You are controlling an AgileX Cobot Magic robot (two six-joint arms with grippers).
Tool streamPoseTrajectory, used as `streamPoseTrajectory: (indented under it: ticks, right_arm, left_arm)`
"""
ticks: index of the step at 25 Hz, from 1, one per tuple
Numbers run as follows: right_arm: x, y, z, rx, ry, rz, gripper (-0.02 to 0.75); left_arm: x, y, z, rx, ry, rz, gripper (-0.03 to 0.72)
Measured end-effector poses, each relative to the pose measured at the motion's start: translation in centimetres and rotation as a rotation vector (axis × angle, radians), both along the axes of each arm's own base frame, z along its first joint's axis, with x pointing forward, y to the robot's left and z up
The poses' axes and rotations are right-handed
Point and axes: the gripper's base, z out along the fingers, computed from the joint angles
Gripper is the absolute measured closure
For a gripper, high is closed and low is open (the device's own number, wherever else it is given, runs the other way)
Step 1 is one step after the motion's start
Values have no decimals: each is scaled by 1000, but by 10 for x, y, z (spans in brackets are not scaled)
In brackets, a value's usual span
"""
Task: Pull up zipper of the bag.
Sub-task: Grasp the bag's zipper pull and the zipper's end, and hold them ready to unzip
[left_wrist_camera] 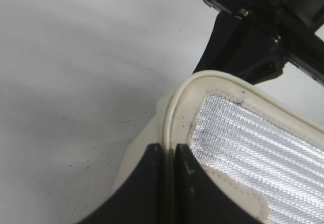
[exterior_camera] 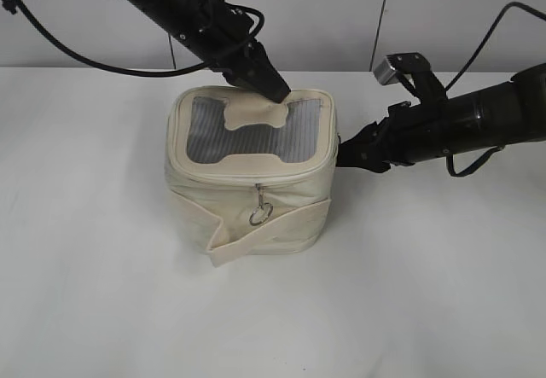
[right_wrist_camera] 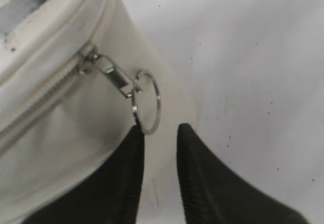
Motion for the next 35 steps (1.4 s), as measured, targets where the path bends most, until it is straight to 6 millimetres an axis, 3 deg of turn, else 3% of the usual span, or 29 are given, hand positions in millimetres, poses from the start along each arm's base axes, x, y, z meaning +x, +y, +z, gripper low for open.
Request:
streamPoseTrajectory:
  ticks: [3,5,16,22,29,33,35]
  right_arm:
    - [-3,1,-1,-7,14,34,392]
    - [-4,1,-1,-3,28,38,351]
    - [-2,2,2,35,32,15,328]
    - [10,4,12,55,-23,-14,329]
    - [13,17,12,-19,-63,-3,412]
    - [11,23,4,-63,-59,3,643]
    - [12,23,3,-75,-62,-8,705]
  left_arm:
    - [0,0,0,0,0,0,638]
    - [0,0,0,2,-2,-1,638]
    - [0,0,1,3,-2,-2,638]
    - [0,0,1,3,-2,-1,638]
    - [0,0,0,5,-3,1,638]
    - [1,0,0,6,-5,2,638]
    - [1,0,0,6,-5,2,638]
